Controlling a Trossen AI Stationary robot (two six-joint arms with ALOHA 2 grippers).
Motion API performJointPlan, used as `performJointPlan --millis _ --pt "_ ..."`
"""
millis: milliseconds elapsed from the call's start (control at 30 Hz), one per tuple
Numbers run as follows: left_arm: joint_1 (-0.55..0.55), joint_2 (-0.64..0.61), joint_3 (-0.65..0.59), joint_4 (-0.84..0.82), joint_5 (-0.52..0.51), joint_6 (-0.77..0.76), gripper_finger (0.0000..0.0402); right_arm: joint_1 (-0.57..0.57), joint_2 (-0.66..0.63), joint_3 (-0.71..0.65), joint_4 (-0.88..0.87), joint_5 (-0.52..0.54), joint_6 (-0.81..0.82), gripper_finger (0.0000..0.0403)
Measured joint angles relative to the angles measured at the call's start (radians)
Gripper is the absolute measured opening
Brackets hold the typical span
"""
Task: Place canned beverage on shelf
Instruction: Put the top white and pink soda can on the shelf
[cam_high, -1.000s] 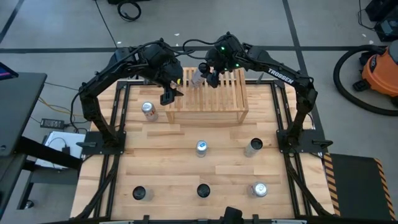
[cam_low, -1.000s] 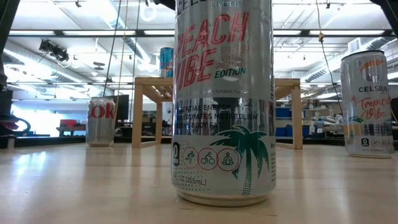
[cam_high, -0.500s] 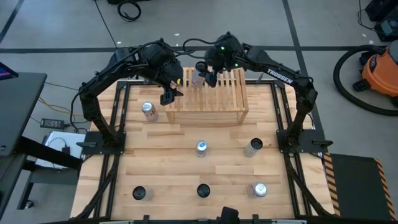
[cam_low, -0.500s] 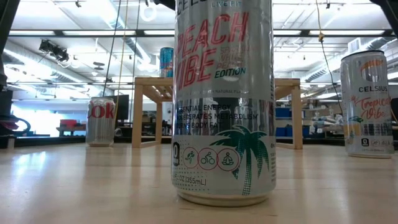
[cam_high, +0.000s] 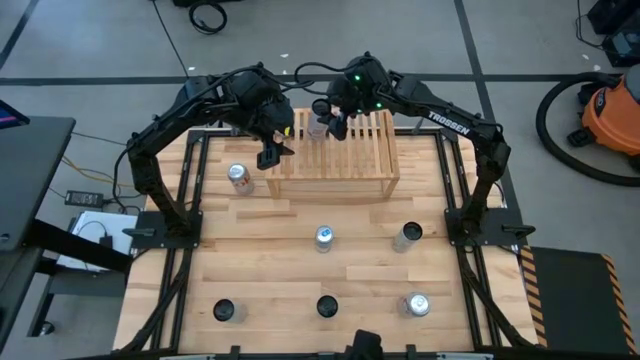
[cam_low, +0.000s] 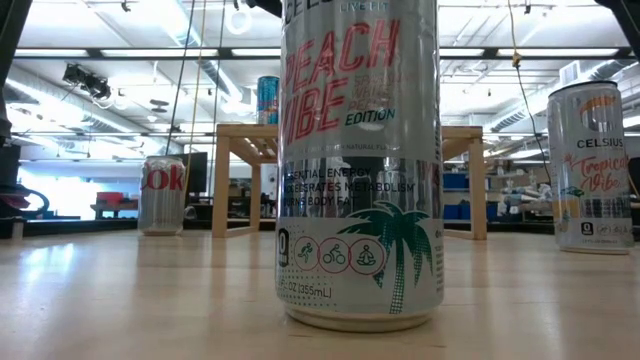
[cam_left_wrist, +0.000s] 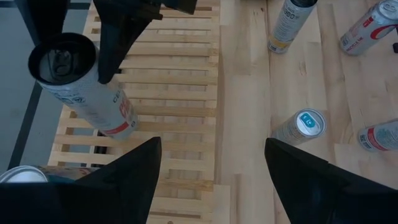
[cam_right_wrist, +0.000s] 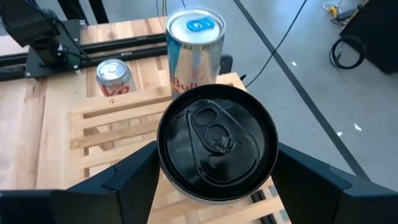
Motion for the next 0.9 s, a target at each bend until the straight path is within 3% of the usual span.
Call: performJointPlan --millis 367,900 --pt "0.0 0.0 0.0 0.0 0.0 0.0 0.0288 -0.002 0.0 0.0 0.005 0.037 0.0 0.029" --pt "0.0 0.0 0.0 0.0 0.0 0.0 0.0288 -0.003 -0.003 0.0 0.01 -0.021 0.0 0.0305"
